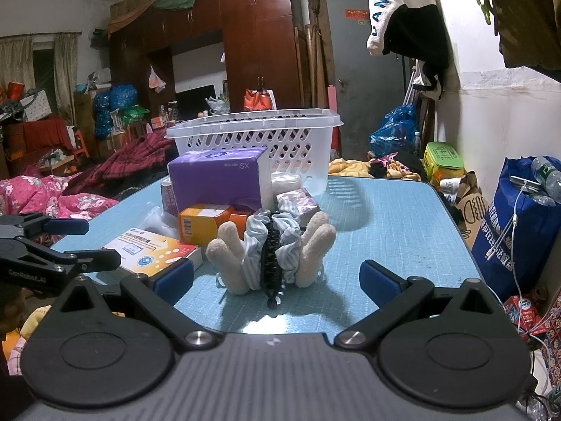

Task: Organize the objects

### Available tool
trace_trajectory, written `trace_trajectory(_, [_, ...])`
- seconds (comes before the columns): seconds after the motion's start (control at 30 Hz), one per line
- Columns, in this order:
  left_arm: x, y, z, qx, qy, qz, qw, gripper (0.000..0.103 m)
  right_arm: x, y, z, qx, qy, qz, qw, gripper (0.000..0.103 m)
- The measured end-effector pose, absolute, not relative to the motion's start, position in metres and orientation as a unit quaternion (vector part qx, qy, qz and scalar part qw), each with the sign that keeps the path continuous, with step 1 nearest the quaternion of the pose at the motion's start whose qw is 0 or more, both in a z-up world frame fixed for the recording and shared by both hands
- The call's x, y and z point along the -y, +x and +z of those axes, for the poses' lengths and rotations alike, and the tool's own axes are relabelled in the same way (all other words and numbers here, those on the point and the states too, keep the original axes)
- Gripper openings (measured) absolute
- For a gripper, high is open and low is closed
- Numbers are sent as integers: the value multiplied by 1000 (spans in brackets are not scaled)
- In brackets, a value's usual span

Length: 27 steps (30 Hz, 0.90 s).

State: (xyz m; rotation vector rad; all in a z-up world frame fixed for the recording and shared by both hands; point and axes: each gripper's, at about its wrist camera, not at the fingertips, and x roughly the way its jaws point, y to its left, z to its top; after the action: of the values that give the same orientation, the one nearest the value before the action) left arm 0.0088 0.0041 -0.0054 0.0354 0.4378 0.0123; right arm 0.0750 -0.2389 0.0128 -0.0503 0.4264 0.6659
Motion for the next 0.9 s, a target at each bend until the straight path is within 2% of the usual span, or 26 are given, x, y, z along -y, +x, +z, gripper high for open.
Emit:
trace_trajectory(0.77, [-4, 8, -5, -217, 16, 11, 976, 103, 239, 75, 13, -207, -25, 324, 923, 103])
trace_trajectory(0.9, [-8, -2, 0, -174, 0, 8, 985, 103, 239, 74, 14, -193, -22, 326, 925, 103])
